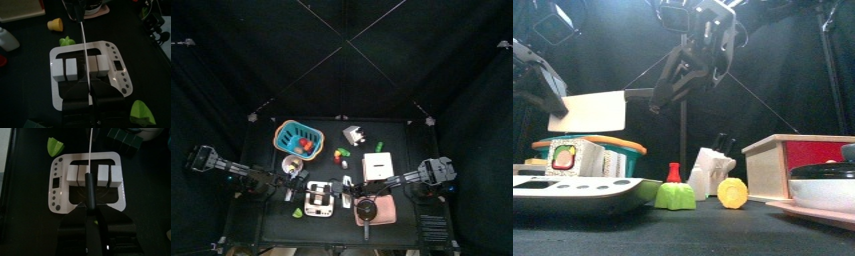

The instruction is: Cut sushi piece

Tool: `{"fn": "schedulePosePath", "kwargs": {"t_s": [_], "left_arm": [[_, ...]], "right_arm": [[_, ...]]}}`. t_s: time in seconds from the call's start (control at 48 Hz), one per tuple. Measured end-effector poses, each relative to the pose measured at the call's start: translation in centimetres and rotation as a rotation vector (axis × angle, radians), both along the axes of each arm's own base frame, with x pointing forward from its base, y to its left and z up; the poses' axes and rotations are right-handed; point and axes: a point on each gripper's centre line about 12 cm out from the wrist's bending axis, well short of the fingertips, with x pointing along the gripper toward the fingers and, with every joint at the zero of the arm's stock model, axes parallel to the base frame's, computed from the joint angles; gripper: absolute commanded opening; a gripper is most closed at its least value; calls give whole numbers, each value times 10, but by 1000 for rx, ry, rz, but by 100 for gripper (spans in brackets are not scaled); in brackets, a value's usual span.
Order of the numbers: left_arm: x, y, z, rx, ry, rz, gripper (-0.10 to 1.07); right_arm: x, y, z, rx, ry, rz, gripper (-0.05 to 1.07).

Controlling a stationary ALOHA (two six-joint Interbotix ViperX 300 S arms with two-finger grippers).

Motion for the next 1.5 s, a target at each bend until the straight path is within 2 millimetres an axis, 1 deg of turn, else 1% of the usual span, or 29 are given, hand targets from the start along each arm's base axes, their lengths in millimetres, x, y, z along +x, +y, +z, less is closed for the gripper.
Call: {"fn": "schedulePosePath", "kwargs": {"t_s": [0.167,0.229,0.396,0.458,0.75,1.021,1.125,1.5], "left_arm": [[-1,-11,-1,-52,18,-13,25],[-1,-14,-3,-66,31,-14,25],[1,-16,-12,-76,73,-4,25],[2,-17,-11,-73,74,-7,25],[3,-15,-12,-35,65,-23,25],[4,-10,-14,-32,73,-4,25],[5,-10,-14,-30,74,-3,25],[6,-9,-23,-23,108,2,25]], "right_arm": [[1,10,0,5,-1,18,32],[1,13,-3,7,5,22,32],[2,15,-9,11,17,24,32],[2,15,-9,11,18,21,32],[2,15,-9,10,18,22,32],[3,15,-20,5,44,22,32],[4,16,-21,5,45,24,32],[4,15,-24,6,52,20,32]]}}
